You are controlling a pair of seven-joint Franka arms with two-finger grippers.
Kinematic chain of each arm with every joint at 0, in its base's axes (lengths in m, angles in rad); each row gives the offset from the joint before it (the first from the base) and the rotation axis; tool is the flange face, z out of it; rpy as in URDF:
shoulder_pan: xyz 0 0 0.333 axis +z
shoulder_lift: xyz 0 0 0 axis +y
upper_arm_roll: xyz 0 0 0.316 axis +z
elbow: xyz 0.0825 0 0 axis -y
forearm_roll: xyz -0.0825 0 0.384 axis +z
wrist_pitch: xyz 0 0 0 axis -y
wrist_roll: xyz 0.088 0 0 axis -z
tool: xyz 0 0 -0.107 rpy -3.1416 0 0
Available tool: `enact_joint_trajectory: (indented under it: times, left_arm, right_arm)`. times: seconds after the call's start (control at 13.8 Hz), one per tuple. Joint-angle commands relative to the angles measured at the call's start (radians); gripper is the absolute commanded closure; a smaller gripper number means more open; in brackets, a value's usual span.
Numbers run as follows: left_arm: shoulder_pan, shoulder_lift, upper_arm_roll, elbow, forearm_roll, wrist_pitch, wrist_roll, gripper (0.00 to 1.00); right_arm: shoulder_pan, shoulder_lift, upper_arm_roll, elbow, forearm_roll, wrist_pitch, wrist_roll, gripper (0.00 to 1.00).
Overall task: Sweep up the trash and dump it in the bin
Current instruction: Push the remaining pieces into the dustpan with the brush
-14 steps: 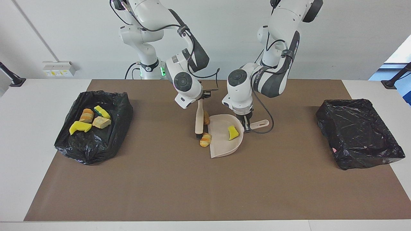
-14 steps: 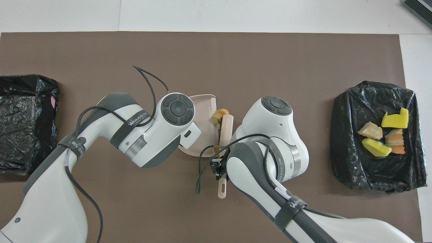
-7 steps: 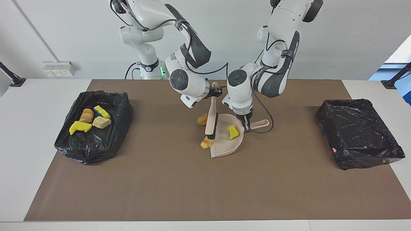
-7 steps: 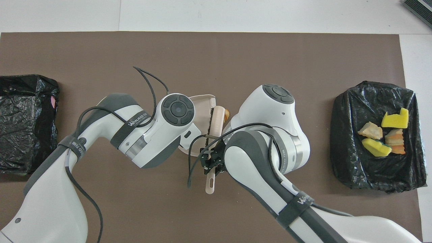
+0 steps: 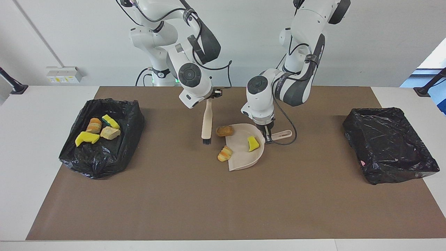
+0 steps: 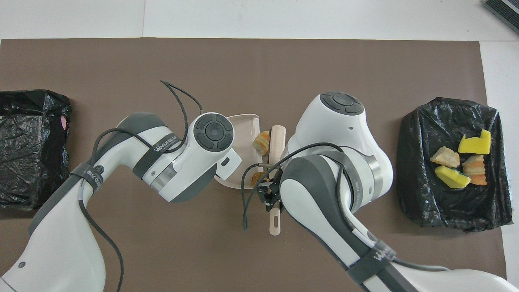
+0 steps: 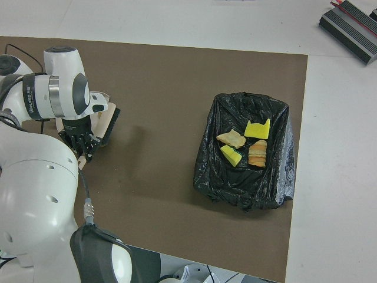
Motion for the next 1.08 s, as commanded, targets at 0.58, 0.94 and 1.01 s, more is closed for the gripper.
enact_joint_trajectory:
  times: [0.58, 0.94, 1.01]
  left_arm:
    - [0.007, -0.038, -0.001, -0.058, 0.000, 0.025, 0.001, 1.00]
    - [0.007, -0.038, -0.001, -0.058, -0.001, 0.029, 0.001, 1.00]
    - [0.008, -0.038, -0.001, -0.060, -0.001, 0.030, 0.001, 1.00]
  right_arm:
    - [0.102, 0.003, 0.014, -0.214, 0.259, 0.375, 0.082, 1.00]
    - [0.105, 0.056, 0.017, -0.117, 0.362, 0.408, 0.025, 1.00]
    - [0.115, 0.055, 0.015, -0.114, 0.343, 0.405, 0.024, 1.00]
